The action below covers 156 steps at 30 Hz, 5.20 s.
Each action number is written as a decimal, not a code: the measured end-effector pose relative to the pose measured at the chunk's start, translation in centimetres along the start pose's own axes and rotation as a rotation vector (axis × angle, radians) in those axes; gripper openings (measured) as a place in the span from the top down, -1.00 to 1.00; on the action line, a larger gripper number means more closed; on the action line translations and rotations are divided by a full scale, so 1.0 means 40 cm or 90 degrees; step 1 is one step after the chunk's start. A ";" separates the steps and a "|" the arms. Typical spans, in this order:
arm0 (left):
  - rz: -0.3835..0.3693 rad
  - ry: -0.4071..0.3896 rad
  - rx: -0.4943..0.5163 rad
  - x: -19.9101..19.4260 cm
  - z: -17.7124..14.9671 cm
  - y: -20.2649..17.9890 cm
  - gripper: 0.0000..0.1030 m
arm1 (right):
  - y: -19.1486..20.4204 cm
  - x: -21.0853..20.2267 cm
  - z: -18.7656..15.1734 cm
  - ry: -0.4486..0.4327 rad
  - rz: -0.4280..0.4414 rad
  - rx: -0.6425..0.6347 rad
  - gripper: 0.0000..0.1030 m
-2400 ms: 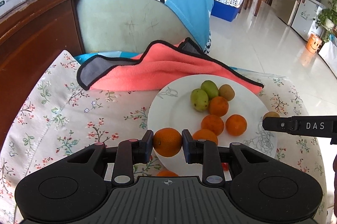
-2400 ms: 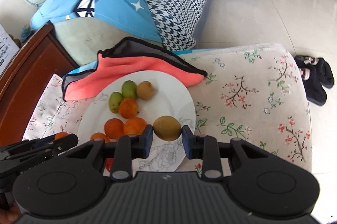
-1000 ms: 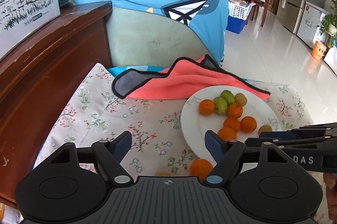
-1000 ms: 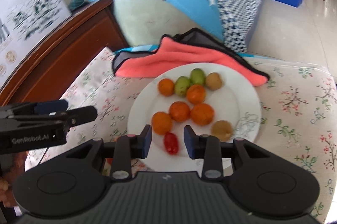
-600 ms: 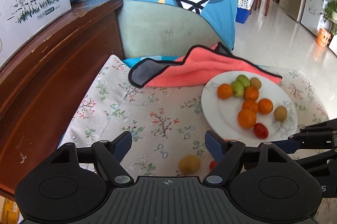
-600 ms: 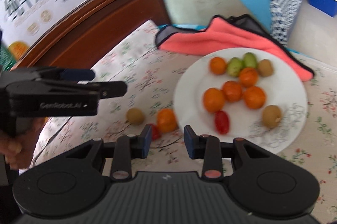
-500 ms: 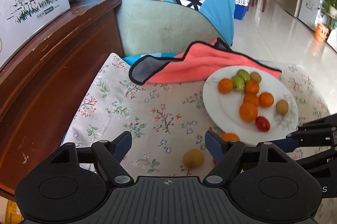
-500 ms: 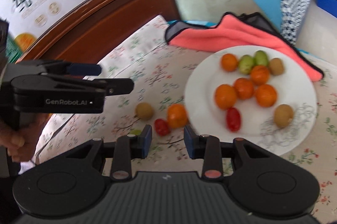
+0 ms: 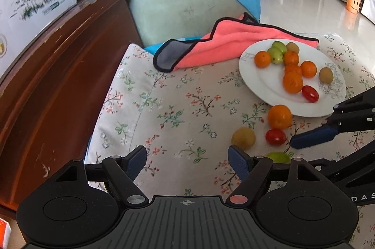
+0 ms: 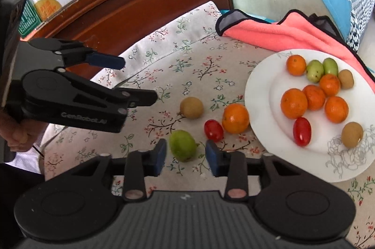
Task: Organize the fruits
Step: 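Move both open tools back toward the fruit pile, then grasp a brown kiwi fruit with the left tool while the right tool grasps a green mango, then carry both held fruits over the white plate, then open both tools to drop the fruits onto the plate, then move both open tools back toward the fruits left on the cloth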
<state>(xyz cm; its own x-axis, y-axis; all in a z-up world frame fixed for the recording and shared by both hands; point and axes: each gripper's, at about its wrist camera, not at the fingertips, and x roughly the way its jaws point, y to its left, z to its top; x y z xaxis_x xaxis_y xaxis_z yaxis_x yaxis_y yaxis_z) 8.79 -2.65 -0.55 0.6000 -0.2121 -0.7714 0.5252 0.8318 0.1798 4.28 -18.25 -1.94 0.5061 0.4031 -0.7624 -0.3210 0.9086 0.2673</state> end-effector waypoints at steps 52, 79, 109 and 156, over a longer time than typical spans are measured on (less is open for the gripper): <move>-0.180 -0.050 0.063 0.109 -0.001 -0.078 0.50 | -0.065 -0.077 -0.049 0.006 -0.042 0.034 0.45; -0.161 -0.168 -0.010 -0.019 0.142 -0.148 0.50 | -0.235 -0.266 0.044 -0.166 -0.107 0.162 0.45; -0.130 -0.087 -0.119 0.118 0.210 -0.210 0.46 | -0.397 -0.177 0.025 -0.128 -0.184 0.320 0.40; 0.004 -0.036 -0.116 -0.034 0.048 -0.007 -0.18 | -0.115 -0.065 0.028 -0.064 -0.059 0.120 0.39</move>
<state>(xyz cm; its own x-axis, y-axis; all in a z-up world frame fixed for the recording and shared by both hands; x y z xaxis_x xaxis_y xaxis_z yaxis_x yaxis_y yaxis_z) 8.98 -3.56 1.63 0.6384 -0.2312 -0.7342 0.4067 0.9111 0.0667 5.35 -23.36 -0.55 0.6066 0.3179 -0.7287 -0.1191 0.9426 0.3121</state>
